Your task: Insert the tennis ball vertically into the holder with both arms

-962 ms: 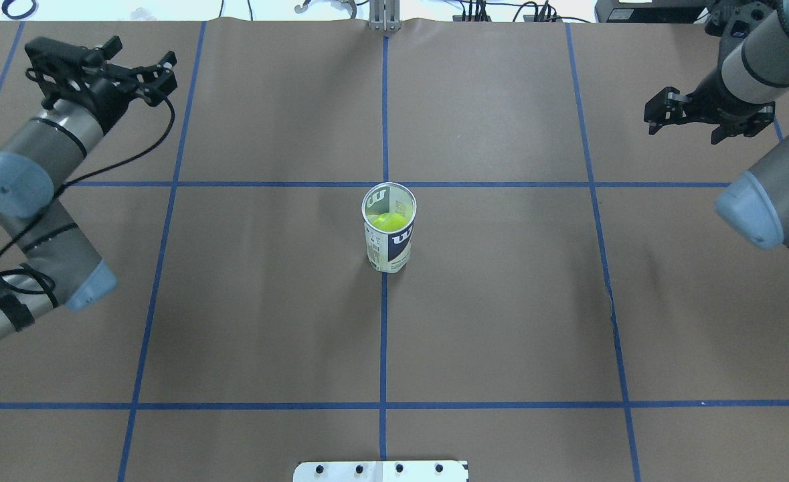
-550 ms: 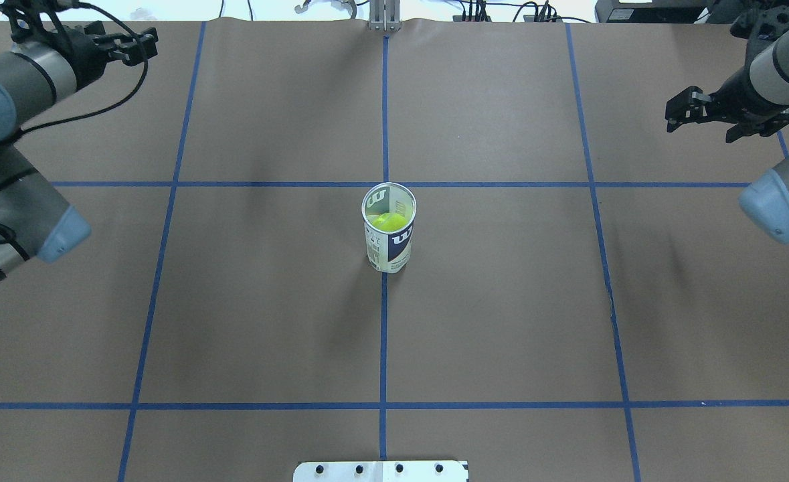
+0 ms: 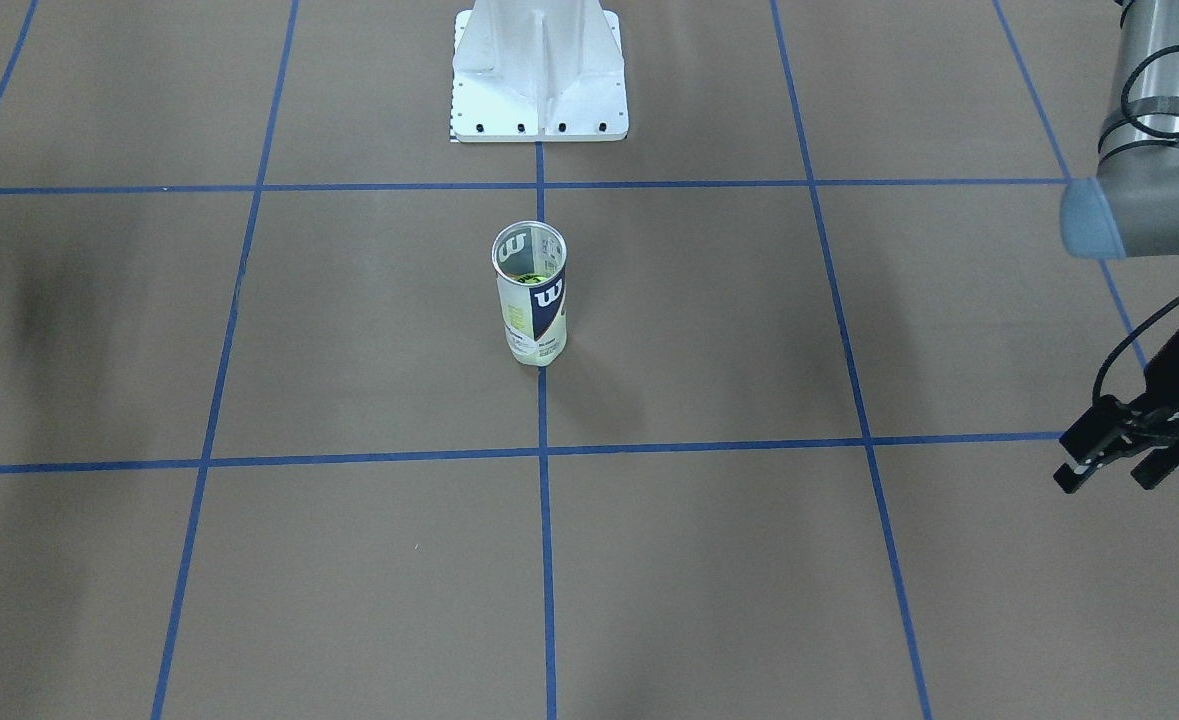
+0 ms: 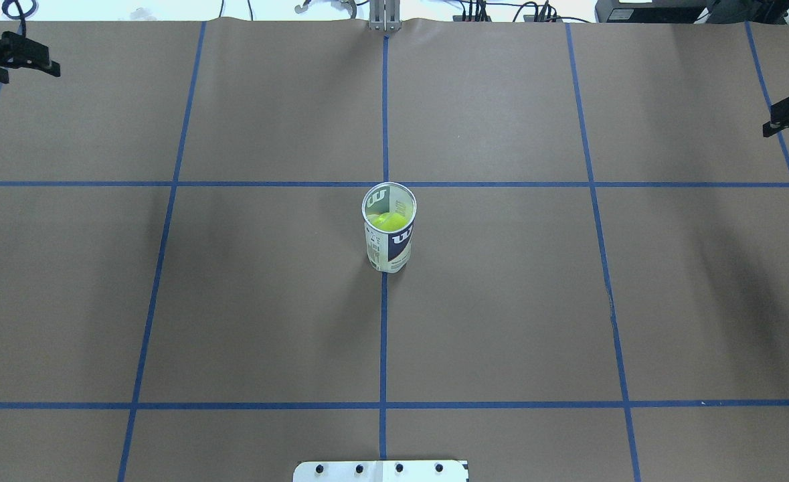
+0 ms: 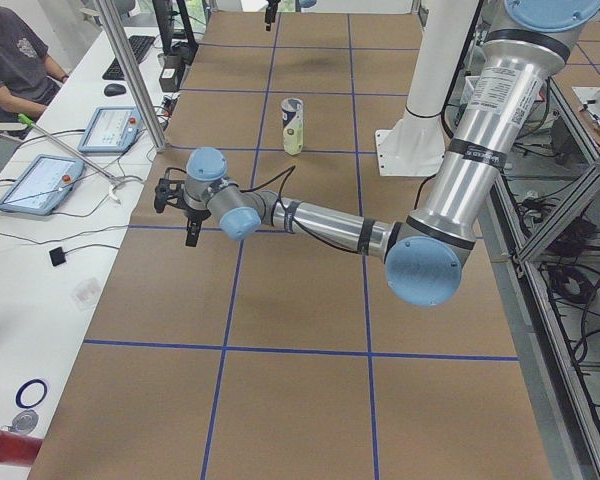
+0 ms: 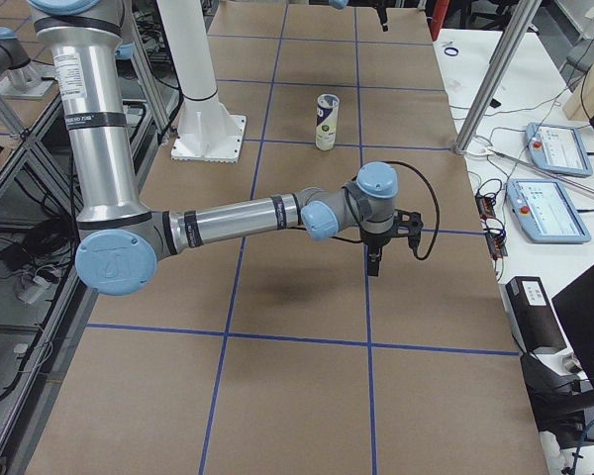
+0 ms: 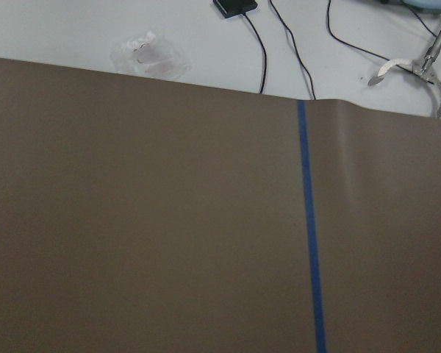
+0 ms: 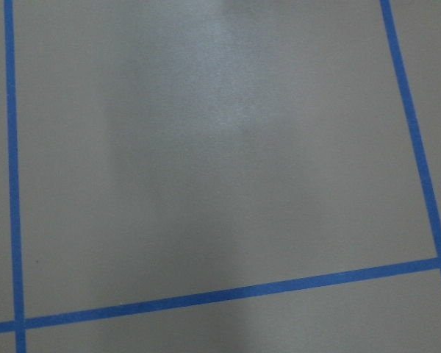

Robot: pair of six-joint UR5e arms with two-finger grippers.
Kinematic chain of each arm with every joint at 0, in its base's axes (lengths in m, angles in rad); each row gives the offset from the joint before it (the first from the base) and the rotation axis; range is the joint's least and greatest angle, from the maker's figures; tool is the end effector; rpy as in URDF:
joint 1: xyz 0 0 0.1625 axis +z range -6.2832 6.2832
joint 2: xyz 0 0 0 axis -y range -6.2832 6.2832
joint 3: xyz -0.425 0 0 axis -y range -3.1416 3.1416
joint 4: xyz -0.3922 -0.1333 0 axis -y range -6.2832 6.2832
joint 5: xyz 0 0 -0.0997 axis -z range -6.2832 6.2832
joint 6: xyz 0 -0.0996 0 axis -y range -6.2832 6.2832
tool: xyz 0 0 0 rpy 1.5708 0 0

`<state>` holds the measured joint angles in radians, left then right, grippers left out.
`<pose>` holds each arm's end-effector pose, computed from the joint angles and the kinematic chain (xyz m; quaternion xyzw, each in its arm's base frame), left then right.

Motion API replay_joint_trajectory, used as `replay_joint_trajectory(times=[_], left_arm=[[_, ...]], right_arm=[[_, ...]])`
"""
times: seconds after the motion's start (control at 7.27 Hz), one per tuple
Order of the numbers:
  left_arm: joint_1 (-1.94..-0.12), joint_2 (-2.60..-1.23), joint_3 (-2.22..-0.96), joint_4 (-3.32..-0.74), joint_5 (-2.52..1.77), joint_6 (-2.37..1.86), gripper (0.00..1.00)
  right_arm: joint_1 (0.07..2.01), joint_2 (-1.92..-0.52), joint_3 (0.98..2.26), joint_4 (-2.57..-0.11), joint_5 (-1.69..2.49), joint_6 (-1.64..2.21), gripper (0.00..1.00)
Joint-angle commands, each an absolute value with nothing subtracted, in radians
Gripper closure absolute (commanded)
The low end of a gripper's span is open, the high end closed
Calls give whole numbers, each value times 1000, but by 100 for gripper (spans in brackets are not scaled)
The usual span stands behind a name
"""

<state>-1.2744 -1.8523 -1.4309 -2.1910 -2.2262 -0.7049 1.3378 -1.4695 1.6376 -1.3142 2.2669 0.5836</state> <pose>0.1154 -0.6266 0.5037 0.1654 0.4311 -0.0611 0.8849 -0.0599 -0.5531 0.5483 0.0495 -0.3847 0.0895 0.9174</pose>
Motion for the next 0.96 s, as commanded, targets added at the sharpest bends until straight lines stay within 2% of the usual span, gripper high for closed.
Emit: replay_joint_trajectory(times=[0.0, 0.28, 0.55, 0.83], left_arm=[[-1337, -1753, -1443, -2050, -2243, -454, 1], [-1341, -1610, -1507, -2032, -2253, -539, 1], [-1344, -1589, -1546, -1979, -2305, -627, 1], [-1365, -1598, -1622, -1799, -2356, -600, 0]], right_arm=[[1406, -1549, 1635, -1319, 2314, 452, 1], [1471, -1629, 1626, -1342, 2405, 283, 1], [1450, -1631, 1623, -1395, 2382, 249, 1], [1440, -1553, 1621, -1554, 2330, 181, 1]])
